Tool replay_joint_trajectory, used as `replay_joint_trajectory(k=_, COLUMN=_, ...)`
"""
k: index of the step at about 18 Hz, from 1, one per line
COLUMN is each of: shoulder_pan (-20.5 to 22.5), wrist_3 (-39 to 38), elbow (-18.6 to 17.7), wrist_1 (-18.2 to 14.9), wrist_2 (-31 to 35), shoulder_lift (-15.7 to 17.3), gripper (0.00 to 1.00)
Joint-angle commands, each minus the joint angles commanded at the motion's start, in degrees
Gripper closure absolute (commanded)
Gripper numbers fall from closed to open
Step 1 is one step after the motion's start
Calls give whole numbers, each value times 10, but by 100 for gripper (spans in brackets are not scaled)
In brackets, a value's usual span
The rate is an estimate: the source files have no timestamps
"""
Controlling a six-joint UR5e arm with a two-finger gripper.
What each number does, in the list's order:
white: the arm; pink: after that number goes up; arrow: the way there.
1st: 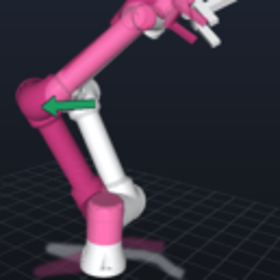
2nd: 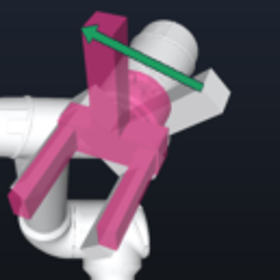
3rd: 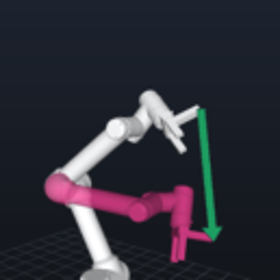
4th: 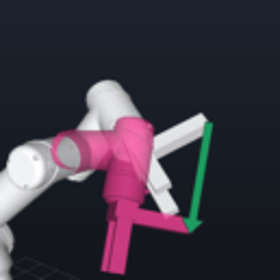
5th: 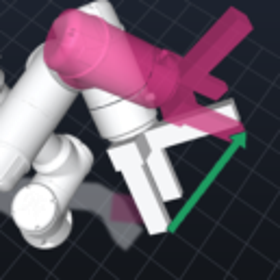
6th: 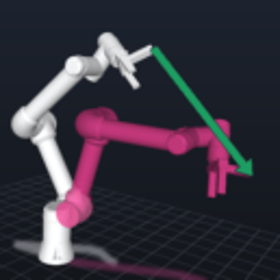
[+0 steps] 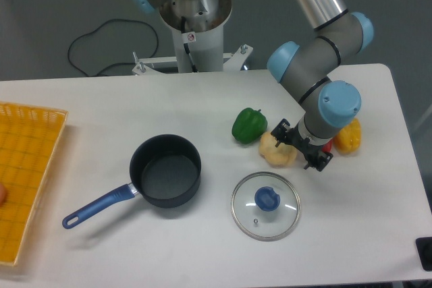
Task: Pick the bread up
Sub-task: 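Lower the open gripper over the bread roll, then close the gripper on the bread roll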
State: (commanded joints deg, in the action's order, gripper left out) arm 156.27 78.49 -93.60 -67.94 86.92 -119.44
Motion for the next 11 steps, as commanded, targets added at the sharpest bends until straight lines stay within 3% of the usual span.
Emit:
replay_joint_trajectory(k=6, shoulder_pan=2, wrist_3=2, elbow=-4, wrist_1=-2, wrist_2=12, shoulder_lift=-3, gripper=40)
replay_joint_trajectory(k=11, shoulder_pan=2, wrist_3=18, elbow=-3, wrist_1=-20, wrist_2=49, shoulder_lift=2, gripper=89)
